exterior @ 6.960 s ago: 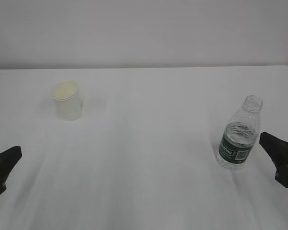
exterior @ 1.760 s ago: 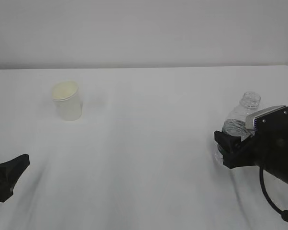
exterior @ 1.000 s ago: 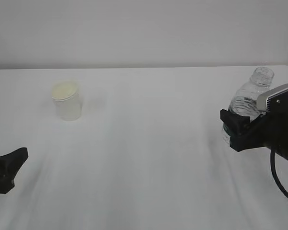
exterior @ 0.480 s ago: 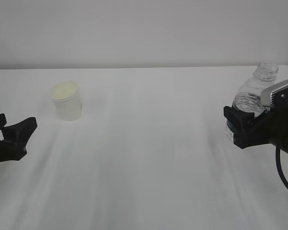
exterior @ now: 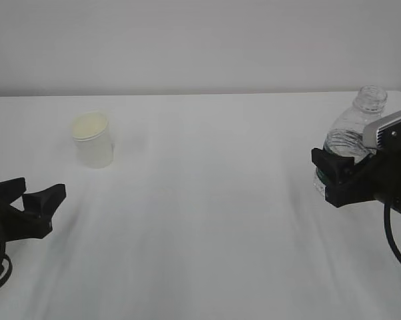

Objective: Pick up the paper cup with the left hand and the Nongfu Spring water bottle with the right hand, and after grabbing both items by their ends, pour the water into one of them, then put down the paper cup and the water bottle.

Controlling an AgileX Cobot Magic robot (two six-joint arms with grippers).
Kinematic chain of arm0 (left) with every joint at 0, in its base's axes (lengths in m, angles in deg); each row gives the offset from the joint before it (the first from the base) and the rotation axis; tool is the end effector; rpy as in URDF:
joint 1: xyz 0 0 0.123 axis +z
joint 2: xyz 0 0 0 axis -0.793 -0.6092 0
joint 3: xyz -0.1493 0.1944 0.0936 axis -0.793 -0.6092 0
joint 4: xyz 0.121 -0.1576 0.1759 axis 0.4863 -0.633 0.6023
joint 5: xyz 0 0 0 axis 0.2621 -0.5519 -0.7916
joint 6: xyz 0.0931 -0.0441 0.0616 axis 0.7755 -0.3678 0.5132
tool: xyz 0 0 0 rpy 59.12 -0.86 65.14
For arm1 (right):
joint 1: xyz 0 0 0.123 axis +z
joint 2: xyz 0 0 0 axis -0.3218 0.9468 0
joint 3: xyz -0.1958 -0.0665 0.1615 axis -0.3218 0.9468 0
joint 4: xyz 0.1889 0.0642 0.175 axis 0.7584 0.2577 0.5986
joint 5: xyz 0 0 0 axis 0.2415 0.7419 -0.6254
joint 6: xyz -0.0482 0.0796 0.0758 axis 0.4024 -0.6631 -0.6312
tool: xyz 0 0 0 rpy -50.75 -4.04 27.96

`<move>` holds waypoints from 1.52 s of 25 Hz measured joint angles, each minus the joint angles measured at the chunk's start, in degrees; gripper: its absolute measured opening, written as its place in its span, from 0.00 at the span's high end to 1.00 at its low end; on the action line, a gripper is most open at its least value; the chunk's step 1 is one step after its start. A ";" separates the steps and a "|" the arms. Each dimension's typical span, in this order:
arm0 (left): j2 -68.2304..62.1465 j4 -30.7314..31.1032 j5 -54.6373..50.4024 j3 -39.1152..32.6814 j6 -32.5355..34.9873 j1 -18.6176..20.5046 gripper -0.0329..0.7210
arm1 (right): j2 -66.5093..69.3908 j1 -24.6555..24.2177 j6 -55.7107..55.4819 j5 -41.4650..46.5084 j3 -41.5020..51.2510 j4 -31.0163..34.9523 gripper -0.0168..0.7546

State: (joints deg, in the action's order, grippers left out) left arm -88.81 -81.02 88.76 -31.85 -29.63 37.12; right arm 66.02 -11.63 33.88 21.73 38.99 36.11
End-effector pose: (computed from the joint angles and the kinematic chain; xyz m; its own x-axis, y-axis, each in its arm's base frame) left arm 0.2427 -0.0698 0.0721 -0.3244 -0.0055 -0.9459 0.2594 0.9611 -0.0946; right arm 0.2886 0.0620 0.1090 -0.1849 -0.2260 -0.9564 -0.3716 0.9170 -0.1448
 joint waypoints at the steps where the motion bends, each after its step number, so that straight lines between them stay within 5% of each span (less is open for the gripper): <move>1: -0.59 0.56 0.00 0.00 -0.29 0.22 0.24 | 0.00 0.00 0.00 0.00 0.00 0.00 0.37; 12: -5.83 11.01 0.08 3.22 -2.15 8.05 0.24 | 0.00 0.00 0.00 0.00 0.00 0.00 0.37; 30: -14.19 12.73 -0.02 15.88 -2.15 8.26 0.24 | 0.00 0.00 0.00 0.00 0.00 0.00 0.37; 38: -17.74 12.64 -0.78 19.56 -2.15 8.26 0.14 | 0.00 0.00 0.00 0.13 0.00 -0.02 0.37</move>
State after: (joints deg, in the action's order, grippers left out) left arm -106.55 -68.38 87.98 -12.29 -31.78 45.38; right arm 66.02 -11.63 33.88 21.86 38.99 36.08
